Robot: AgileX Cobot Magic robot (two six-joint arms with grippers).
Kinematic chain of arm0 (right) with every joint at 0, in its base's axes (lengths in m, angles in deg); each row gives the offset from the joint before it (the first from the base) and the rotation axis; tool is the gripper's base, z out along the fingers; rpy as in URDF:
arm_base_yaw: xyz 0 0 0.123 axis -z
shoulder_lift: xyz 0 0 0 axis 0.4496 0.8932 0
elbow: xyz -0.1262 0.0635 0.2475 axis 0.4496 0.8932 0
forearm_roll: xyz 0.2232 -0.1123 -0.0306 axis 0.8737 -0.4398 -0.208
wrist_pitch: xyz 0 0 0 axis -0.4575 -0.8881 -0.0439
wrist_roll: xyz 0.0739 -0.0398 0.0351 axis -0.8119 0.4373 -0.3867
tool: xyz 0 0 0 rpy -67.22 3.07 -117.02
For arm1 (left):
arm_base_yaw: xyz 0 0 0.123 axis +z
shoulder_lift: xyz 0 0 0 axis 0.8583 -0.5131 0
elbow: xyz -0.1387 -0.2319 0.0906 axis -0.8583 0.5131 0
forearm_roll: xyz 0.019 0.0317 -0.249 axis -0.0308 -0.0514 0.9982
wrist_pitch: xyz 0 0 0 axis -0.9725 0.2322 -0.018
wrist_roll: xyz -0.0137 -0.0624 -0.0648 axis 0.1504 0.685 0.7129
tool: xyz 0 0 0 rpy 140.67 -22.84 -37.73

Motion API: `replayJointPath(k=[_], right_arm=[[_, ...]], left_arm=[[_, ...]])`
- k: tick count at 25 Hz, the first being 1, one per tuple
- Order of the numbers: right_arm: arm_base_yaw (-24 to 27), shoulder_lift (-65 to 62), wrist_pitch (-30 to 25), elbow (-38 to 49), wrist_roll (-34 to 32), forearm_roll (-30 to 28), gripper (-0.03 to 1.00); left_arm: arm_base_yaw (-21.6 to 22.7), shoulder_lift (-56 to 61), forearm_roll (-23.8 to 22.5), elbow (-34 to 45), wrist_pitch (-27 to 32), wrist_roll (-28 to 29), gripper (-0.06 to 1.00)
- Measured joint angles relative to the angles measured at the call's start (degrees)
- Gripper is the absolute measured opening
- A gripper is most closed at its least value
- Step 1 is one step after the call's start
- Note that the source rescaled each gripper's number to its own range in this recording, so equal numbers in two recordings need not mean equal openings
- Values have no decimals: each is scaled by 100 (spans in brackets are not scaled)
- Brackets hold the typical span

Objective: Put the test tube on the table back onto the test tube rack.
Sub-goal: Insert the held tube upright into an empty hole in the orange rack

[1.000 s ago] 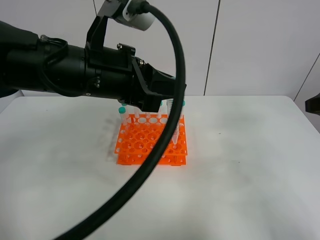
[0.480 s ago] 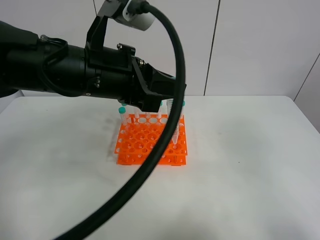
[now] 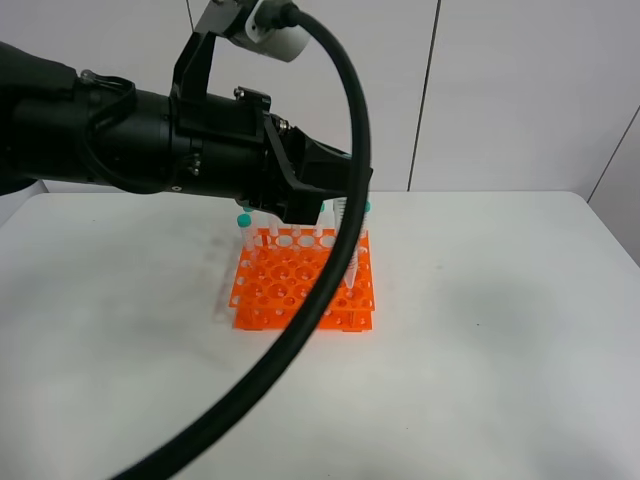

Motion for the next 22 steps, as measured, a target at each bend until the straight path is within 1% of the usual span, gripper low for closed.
replayJointPath(k=[4, 8, 12, 17, 22], right_arm=[[0, -342, -41, 397, -120, 19, 93], [0, -384, -20, 918, -115, 25, 93], [0, -384, 266, 1294, -115, 20, 93], [0, -384, 347, 1352, -115, 14, 93], [0, -384, 225, 1434, -115, 14, 93]], left_arm=[[0, 0, 0, 0, 0, 0, 0], [0, 0, 0, 0, 0, 0, 0], [0, 0, 0, 0, 0, 0, 0], [0, 0, 0, 0, 0, 0, 0], [0, 0, 0, 0, 0, 0, 0]])
